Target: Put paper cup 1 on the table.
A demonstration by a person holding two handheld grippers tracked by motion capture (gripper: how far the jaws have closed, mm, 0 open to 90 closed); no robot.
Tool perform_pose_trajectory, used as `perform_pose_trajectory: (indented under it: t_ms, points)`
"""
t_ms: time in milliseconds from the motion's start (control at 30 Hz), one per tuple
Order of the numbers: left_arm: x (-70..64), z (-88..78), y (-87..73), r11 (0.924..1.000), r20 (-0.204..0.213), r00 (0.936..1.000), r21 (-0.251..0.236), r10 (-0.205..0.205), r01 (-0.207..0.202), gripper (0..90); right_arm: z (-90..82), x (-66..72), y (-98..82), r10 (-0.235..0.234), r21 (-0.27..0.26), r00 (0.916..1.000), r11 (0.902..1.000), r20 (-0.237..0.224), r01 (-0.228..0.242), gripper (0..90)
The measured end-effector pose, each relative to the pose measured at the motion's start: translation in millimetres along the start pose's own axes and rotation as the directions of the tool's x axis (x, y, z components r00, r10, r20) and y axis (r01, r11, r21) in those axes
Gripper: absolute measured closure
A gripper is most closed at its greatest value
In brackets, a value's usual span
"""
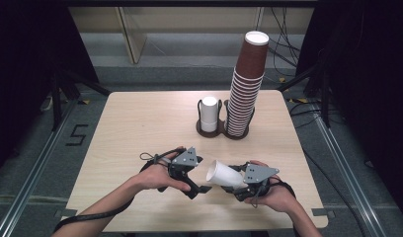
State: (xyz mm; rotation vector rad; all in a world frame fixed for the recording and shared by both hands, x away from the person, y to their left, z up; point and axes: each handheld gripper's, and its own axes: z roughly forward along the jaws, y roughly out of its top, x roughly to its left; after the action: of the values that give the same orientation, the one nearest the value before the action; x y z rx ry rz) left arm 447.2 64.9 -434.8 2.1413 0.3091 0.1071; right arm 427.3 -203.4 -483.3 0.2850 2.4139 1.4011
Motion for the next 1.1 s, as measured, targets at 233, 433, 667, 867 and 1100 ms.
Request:
perform_pose_trajectory:
  t_ms: [233,433,667,867,1100]
  points:
    - [5.7,6.5,1.6,1.0000,0.032,0.9995,0.007,-0.005,0.005,0.9,2.9,4.4,4.4,-0.032,-0.025,0.9993,0.9992,-0.017,0.032,32.8]
    - [4.0,13.2,4.5,0.9989,0.077,0.9968,0.039,0.023,-0.026,0.0,3.1,8.2,6.8,-0.039,-0.032,0.9987,0.9988,-0.034,0.038,32.8]
    - [3.5,20.8,4.9,0.9982,0.111,0.9928,0.034,0.046,-0.050,0.1,4.9,10.6,7.2,-0.050,-0.036,0.9974,0.9982,-0.052,0.048,32.8]
    - [6.4,22.9,3.6,0.9991,0.125,0.9912,0.002,0.042,-0.043,9.4,6.7,12.1,8.8,-0.058,-0.044,0.9969,0.9975,-0.053,0.056,32.8]
    - [4.1,21.0,5.3,0.9960,0.117,0.9892,0.004,0.089,-0.090,16.9,7.6,11.3,10.2,-0.068,-0.041,0.9959,0.9970,-0.060,0.065,32.6]
